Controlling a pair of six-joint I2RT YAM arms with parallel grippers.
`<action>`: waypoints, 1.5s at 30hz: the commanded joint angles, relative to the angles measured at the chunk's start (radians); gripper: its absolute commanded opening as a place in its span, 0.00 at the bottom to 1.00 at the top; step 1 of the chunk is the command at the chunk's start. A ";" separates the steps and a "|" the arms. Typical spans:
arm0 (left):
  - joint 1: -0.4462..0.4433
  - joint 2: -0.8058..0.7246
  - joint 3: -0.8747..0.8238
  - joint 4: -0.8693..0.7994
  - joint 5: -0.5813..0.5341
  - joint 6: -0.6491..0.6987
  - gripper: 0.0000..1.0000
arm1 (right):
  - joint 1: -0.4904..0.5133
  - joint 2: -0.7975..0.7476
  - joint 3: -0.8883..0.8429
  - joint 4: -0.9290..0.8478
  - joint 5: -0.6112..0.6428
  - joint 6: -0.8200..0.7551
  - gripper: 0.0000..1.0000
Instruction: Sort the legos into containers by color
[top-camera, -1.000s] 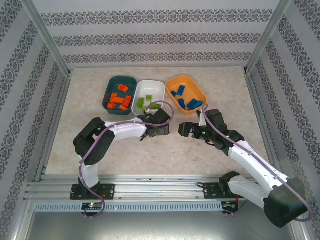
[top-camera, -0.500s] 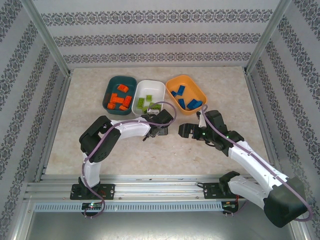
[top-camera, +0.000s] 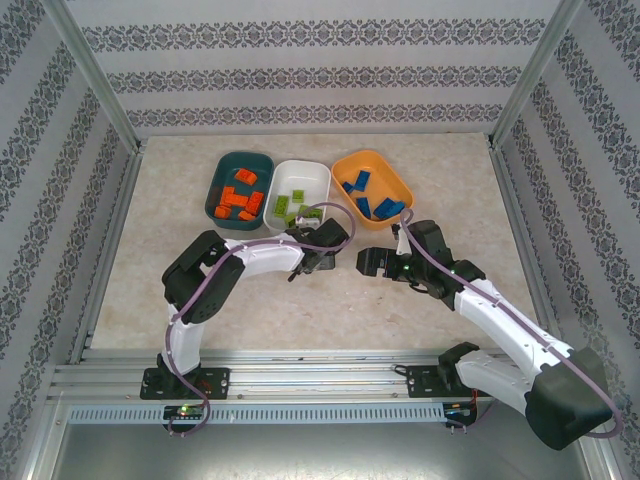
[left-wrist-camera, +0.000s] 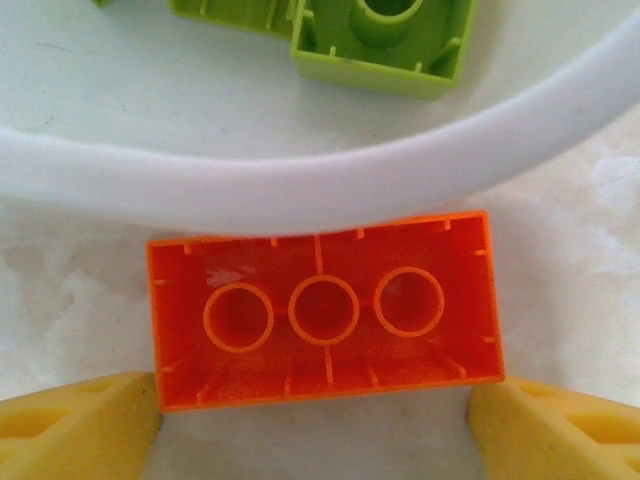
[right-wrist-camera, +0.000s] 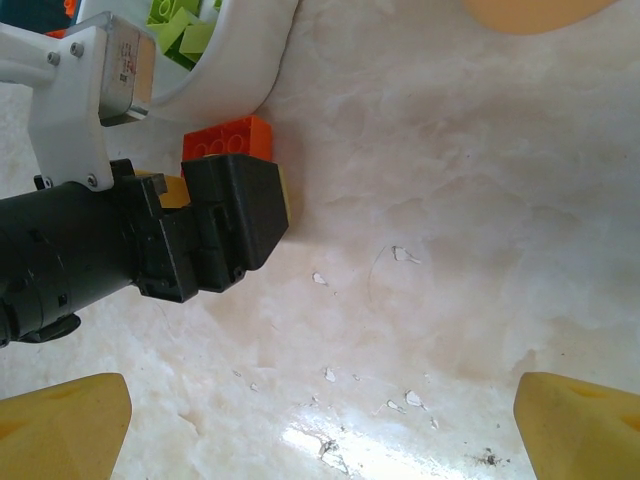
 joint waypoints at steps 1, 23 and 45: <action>0.035 0.105 0.003 0.221 -0.051 0.033 0.83 | -0.008 0.001 -0.018 0.008 -0.023 0.001 0.98; 0.061 0.110 0.019 0.281 -0.044 0.095 0.64 | -0.008 0.022 -0.033 0.023 -0.036 0.016 0.98; 0.072 -0.639 -0.446 0.074 0.241 0.150 0.59 | -0.009 -0.114 -0.030 -0.124 0.009 0.018 0.98</action>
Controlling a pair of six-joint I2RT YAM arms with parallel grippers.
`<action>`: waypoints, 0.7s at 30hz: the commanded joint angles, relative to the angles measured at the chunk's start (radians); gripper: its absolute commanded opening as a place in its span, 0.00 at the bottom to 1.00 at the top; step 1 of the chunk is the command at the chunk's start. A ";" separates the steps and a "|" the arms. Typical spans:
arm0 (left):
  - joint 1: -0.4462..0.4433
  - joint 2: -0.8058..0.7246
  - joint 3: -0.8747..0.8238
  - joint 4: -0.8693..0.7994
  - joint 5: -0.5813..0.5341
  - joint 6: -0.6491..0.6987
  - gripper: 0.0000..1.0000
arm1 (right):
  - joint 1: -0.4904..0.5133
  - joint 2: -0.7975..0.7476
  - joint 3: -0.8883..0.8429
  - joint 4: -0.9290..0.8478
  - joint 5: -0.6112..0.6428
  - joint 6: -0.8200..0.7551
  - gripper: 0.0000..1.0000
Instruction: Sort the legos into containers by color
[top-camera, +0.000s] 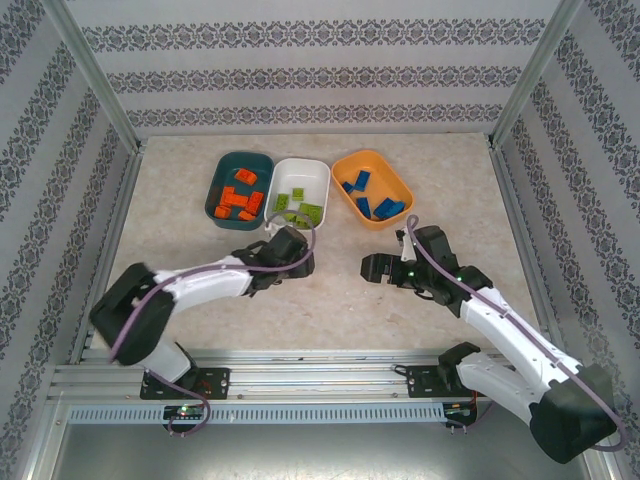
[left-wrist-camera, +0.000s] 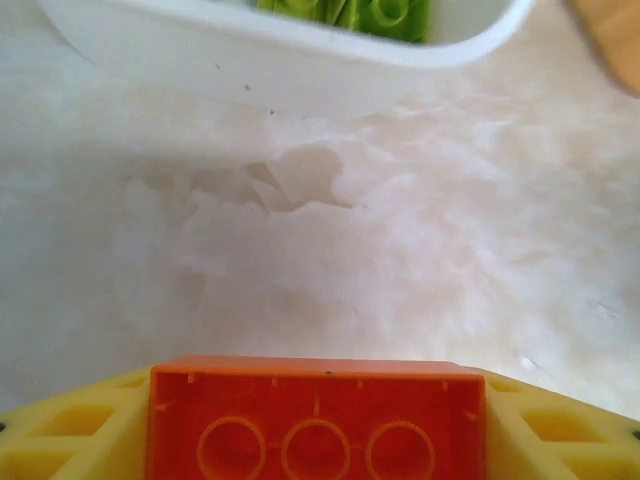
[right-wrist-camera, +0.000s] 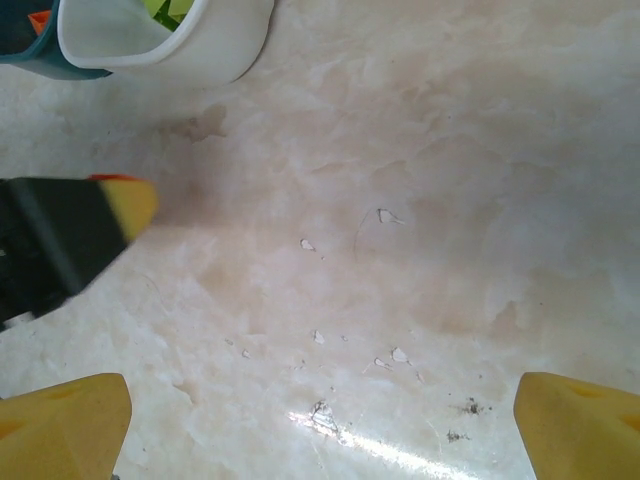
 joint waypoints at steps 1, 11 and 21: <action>0.023 -0.179 0.001 -0.213 0.052 0.076 0.59 | -0.009 -0.027 -0.016 -0.027 0.001 0.014 0.98; 0.295 -0.464 0.156 -0.518 0.131 0.195 0.59 | -0.007 -0.014 0.020 -0.010 -0.023 0.034 0.98; 0.541 -0.141 0.475 -0.490 0.321 0.292 0.58 | -0.006 -0.036 0.032 -0.045 -0.001 0.028 0.98</action>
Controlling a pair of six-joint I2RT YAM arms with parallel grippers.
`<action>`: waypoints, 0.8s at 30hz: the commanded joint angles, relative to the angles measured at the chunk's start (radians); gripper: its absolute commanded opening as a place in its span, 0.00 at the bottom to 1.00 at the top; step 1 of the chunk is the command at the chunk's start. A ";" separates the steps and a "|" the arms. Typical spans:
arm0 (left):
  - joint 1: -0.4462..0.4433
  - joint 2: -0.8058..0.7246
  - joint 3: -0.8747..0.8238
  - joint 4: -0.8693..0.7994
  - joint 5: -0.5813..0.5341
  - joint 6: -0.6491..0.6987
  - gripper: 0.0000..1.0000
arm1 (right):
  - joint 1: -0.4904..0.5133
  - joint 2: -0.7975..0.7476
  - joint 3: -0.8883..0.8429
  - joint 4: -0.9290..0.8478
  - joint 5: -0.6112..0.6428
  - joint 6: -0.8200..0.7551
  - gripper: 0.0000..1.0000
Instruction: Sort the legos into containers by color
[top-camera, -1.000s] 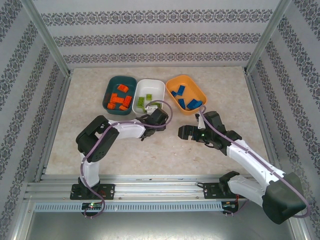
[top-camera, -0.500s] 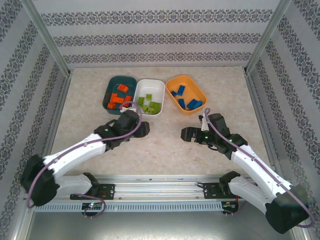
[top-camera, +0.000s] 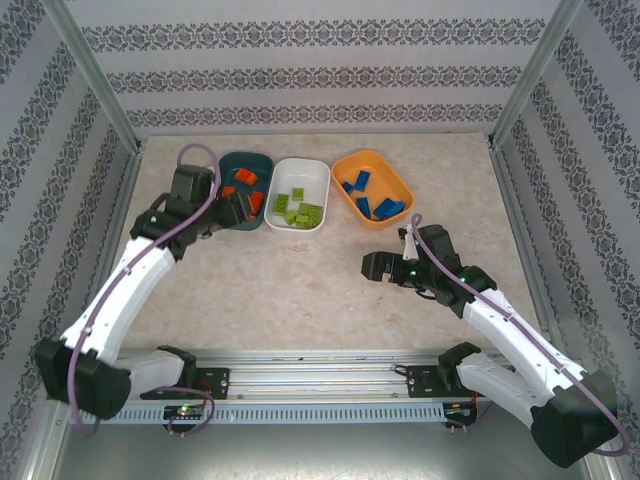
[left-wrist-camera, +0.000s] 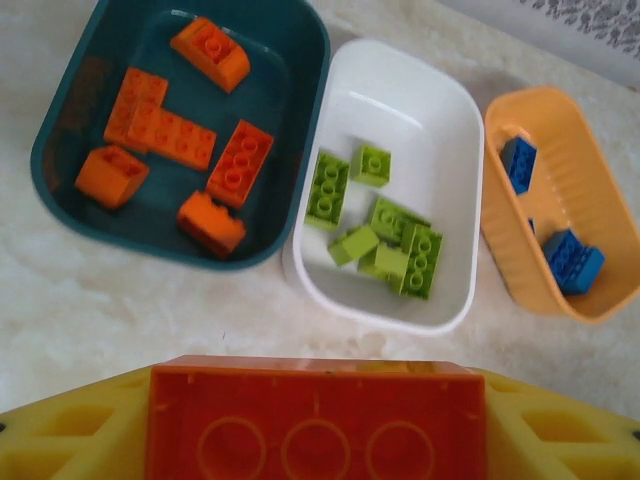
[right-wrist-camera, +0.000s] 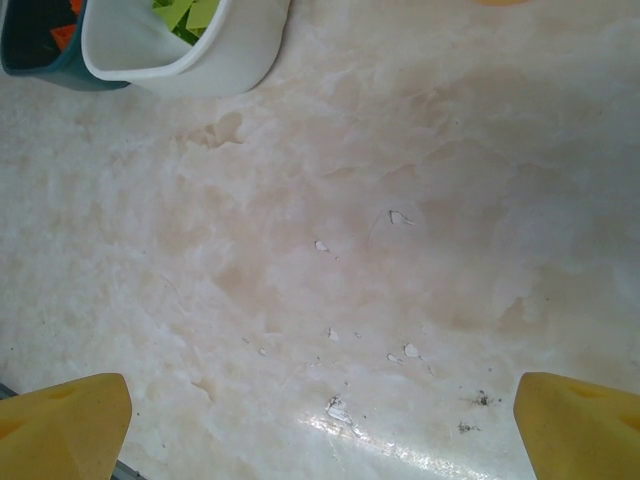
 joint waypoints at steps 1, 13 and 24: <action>0.055 0.119 0.100 -0.009 0.084 0.066 0.58 | -0.006 -0.013 0.008 -0.021 0.004 0.009 0.98; 0.149 0.691 0.570 -0.102 0.089 0.096 0.57 | -0.006 -0.002 -0.022 -0.013 -0.002 0.022 0.98; 0.147 1.029 0.884 -0.232 0.086 0.150 0.57 | -0.003 0.074 -0.039 0.058 -0.056 0.021 0.98</action>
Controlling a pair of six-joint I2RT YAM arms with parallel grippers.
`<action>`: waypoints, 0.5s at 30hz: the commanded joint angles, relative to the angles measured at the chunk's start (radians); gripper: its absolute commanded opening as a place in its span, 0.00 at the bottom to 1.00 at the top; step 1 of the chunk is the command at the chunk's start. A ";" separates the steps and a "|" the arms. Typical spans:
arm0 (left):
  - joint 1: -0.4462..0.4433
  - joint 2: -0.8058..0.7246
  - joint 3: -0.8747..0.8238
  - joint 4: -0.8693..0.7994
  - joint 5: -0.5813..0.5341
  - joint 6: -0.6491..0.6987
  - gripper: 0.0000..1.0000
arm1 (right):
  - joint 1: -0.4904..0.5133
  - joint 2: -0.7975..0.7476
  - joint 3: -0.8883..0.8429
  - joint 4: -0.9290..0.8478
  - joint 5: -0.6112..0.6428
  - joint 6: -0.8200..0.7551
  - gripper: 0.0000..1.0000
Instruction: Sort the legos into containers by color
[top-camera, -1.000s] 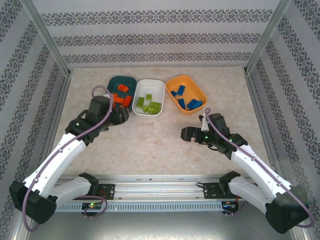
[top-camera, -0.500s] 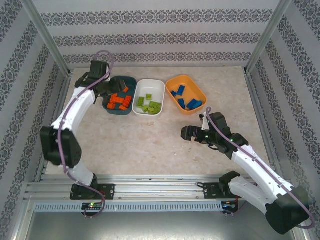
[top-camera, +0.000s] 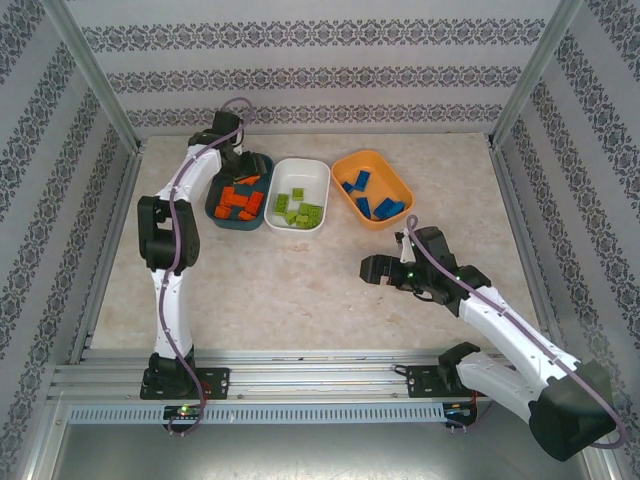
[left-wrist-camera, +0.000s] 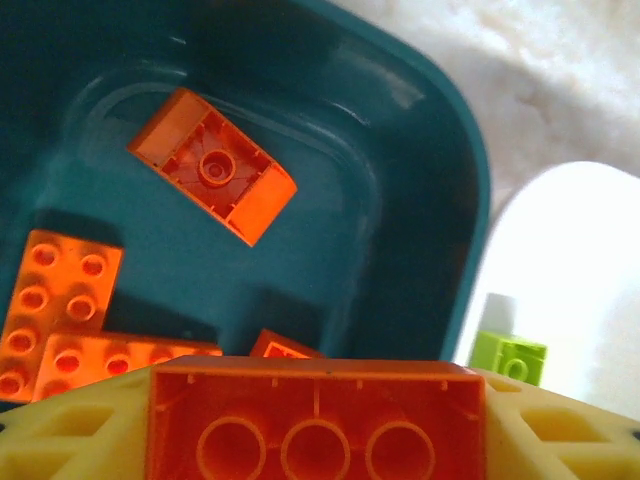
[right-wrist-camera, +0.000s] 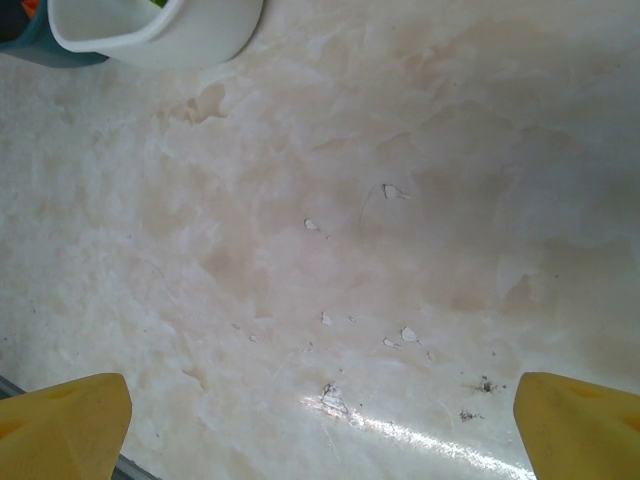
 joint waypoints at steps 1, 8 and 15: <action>0.012 0.045 0.082 -0.091 -0.006 0.052 0.57 | -0.003 0.032 -0.010 0.043 -0.028 0.005 0.98; 0.012 0.128 0.146 -0.107 -0.016 0.061 0.58 | 0.006 0.136 0.009 0.115 -0.051 0.016 0.98; 0.012 0.169 0.180 -0.113 -0.027 0.074 0.63 | 0.020 0.227 0.045 0.147 -0.053 0.010 0.98</action>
